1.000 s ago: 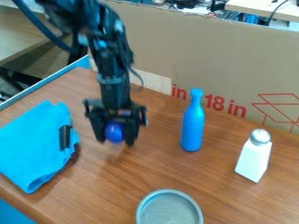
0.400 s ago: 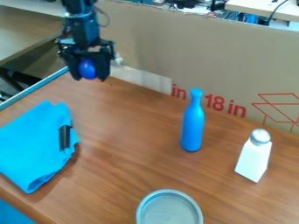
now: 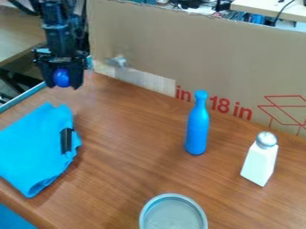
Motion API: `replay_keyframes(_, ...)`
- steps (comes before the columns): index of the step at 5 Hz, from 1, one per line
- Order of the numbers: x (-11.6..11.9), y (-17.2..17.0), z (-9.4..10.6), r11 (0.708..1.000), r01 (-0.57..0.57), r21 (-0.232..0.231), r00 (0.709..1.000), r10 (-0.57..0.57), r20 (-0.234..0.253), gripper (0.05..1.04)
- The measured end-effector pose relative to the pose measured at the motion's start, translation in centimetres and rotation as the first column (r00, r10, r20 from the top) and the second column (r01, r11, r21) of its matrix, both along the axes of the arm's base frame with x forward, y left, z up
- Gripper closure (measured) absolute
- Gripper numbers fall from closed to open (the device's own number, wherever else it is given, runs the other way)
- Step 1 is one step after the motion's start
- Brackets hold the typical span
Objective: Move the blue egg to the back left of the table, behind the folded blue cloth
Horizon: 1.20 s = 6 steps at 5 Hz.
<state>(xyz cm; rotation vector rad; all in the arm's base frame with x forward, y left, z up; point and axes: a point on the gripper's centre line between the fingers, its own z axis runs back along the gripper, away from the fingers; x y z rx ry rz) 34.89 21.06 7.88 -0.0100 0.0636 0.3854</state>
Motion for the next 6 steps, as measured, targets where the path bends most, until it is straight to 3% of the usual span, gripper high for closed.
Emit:
replay_keyframes(2,1.3,1.3,-3.3,0.999,-0.016,0.052,0.999,0.014,0.036,0.255)
replay_keyframes(3,2.0,1.7,-5.0,0.998,-0.025,0.049,0.999,0.024,0.026,0.255)
replay_keyframes(5,2.0,1.3,-4.9,0.999,-0.044,0.018,0.999,0.044,0.005,0.212)
replay_keyframes(6,1.6,1.0,-4.6,0.999,-0.052,-0.004,0.999,0.052,-0.011,0.070)
